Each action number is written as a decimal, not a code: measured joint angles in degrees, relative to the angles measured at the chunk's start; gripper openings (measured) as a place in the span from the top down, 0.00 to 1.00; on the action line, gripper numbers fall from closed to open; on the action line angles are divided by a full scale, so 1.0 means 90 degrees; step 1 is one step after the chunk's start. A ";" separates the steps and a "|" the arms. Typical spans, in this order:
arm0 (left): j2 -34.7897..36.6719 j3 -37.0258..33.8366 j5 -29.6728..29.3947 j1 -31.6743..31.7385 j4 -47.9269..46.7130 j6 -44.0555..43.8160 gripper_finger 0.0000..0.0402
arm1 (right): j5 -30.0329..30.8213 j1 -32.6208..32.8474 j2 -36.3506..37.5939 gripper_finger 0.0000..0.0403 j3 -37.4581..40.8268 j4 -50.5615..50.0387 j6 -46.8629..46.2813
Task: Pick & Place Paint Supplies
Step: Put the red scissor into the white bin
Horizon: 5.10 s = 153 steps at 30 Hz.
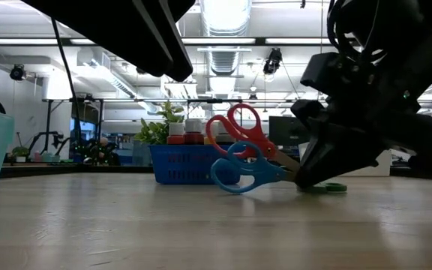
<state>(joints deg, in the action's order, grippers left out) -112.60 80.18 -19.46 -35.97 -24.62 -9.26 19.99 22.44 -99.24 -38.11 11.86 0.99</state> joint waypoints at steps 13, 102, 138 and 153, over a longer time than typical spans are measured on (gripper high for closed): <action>0.0000 0.0000 0.0000 0.0000 0.0000 -0.0009 0.71 | -0.0036 0.0007 0.0012 0.97 0.0000 0.0044 0.0115; 0.0002 -0.0403 0.0070 0.0000 0.0568 -0.0024 0.71 | -0.0233 -0.0007 0.0024 0.97 -0.0015 0.0117 -0.0309; 0.0002 -0.0403 -0.1192 0.0106 0.0764 0.0135 0.66 | 0.0107 0.0481 0.0170 0.98 -0.0219 -0.0267 -0.0115; -0.0294 -0.0601 -0.1187 0.1030 0.0797 -0.0166 0.40 | 0.0104 0.0481 0.0175 0.98 -0.0219 -0.0290 -0.0116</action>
<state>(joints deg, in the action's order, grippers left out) -115.24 74.78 -30.15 -26.69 -17.45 -10.75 20.93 26.76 -97.67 -40.08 9.25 -0.05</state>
